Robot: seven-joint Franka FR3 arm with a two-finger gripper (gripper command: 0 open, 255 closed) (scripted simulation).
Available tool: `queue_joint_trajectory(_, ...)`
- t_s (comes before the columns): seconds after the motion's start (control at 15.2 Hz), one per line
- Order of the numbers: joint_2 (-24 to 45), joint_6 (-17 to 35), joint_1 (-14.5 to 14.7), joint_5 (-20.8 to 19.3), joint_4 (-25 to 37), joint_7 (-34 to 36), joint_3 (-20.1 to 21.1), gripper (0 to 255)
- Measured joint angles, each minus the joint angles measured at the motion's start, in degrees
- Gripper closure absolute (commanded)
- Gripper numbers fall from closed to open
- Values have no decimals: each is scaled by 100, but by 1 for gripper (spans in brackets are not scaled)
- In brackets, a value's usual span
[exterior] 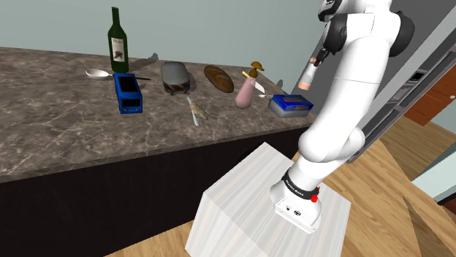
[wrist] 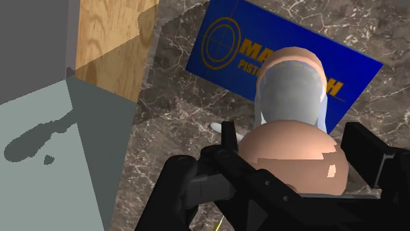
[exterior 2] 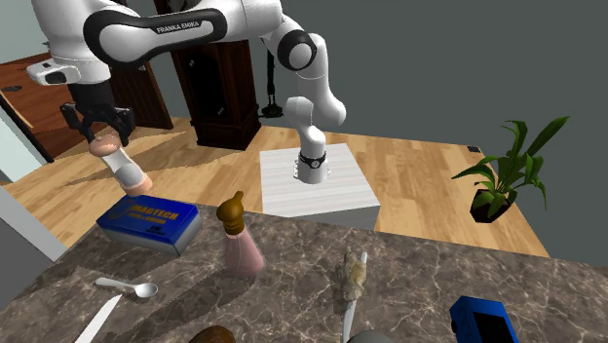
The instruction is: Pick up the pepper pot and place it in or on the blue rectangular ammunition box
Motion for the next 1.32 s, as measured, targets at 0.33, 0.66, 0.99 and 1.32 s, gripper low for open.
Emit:
queue_joint_trajectory(0.33, -72, 429, 106, -46, -488, 7, 1, 255)
queue_joint_trajectory(0.66, -66, 816, 157, -29, -875, -3, 21, 255)
queue_joint_trajectory(0.99, -20, 1184, 181, 24, -1216, -31, 54, 255)
queue_joint_trajectory(1.32, -21, 1302, 193, 33, -1335, -41, 59, 255)
